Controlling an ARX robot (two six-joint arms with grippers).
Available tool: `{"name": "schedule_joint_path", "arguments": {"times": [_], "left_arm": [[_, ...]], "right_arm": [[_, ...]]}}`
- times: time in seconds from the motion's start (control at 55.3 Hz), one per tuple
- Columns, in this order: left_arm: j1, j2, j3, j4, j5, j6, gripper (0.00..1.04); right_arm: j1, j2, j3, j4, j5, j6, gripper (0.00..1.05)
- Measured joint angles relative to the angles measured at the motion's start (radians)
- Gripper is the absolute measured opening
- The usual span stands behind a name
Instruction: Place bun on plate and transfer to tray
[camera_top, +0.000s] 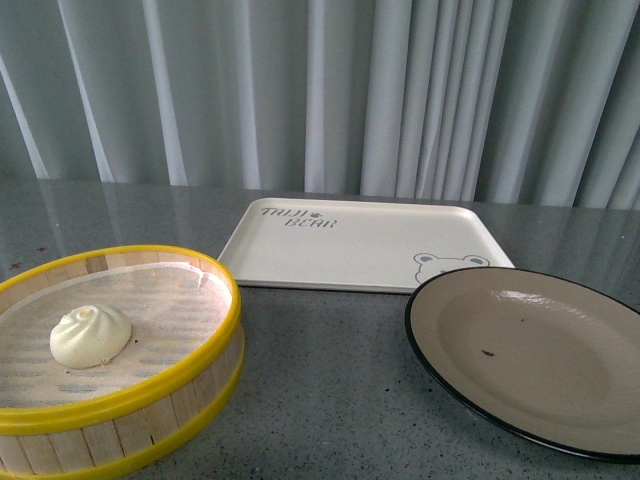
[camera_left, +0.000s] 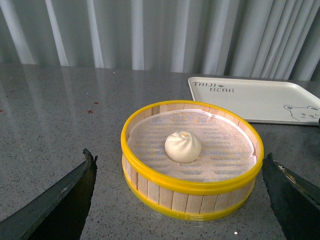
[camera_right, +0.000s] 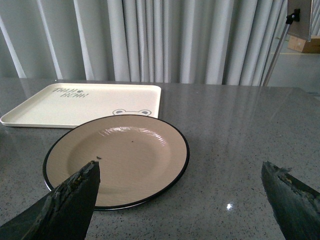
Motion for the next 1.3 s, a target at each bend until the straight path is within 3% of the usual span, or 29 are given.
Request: {"name": "schedule_joint_path", "arguments": {"times": [1.193, 1.302], "left_arm": [[0.0, 0.0, 0.0, 0.0, 0.0, 0.0, 0.98], [-0.015, 0.176, 0.115, -0.283, -0.05, -0.064, 0.98]], "right_arm": [[0.0, 0.0, 0.0, 0.0, 0.0, 0.0, 0.96], [0.0, 0.0, 0.0, 0.0, 0.0, 0.0, 0.96]]}}
